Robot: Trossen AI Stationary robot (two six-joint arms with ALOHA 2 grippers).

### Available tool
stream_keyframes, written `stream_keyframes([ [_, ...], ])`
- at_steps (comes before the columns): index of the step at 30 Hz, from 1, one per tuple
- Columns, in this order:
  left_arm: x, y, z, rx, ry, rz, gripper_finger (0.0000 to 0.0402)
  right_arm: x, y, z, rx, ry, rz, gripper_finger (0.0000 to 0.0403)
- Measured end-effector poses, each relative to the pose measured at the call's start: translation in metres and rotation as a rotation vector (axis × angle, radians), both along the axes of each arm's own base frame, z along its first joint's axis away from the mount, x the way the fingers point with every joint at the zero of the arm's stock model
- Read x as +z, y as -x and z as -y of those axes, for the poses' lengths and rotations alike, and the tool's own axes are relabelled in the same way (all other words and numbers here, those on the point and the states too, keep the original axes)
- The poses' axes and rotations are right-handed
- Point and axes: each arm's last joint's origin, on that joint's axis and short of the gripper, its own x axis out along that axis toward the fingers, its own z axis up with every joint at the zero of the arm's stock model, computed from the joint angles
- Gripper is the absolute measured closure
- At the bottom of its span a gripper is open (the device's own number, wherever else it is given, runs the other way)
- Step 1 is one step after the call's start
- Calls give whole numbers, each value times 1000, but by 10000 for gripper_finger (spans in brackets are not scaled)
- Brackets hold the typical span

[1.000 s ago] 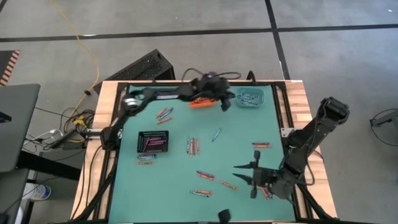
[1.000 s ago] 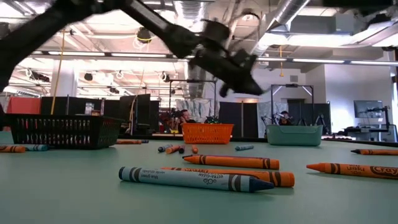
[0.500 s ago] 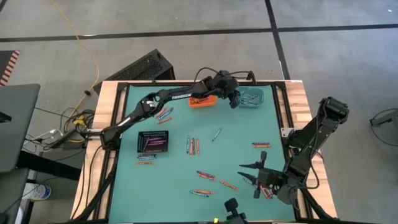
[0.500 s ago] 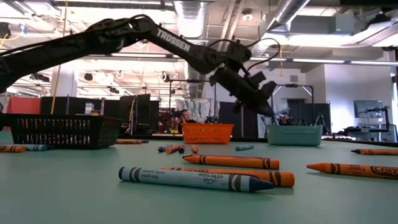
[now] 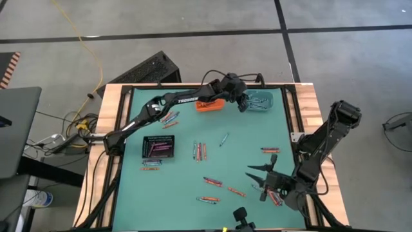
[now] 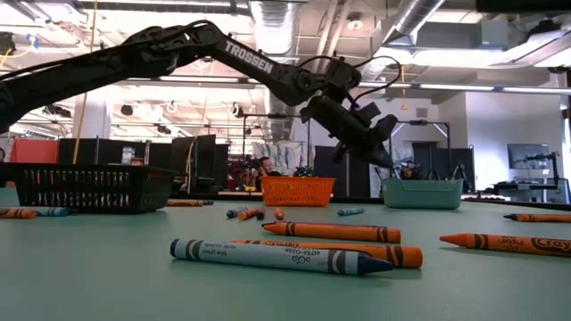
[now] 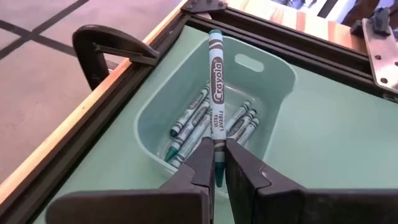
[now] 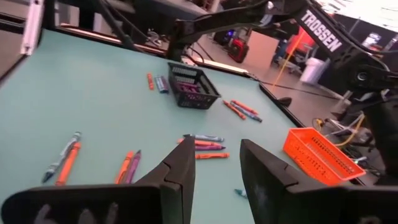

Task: Sort crayons

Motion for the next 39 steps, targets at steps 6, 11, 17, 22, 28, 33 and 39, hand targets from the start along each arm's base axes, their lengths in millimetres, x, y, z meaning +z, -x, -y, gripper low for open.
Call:
stream_keyframes([
  [6, -2, 2, -1, 84, 42, -12, 392, 0, -12, 10, -53, -46, 12, 274],
  [11, -4, 3, -2, 119, 72, -28, 376, 2, -20, 16, -88, -68, 24, 274],
  [17, -7, 4, 0, 76, 63, -61, 345, 1, -21, 17, -73, -71, 9, 274],
  [22, -7, 5, -2, 86, 59, -63, 322, 1, -20, 17, -71, -71, 8, 274],
  [28, 15, 13, -7, 66, 29, -113, 313, 1, -18, 14, -56, -69, 6, 274],
  [33, 57, 35, -7, 109, 8, -174, 313, 0, -15, 12, -40, -65, 0, 274],
  [39, 108, 76, 4, 142, -31, -355, 313, 0, -16, 12, -31, -76, -4, 274],
])
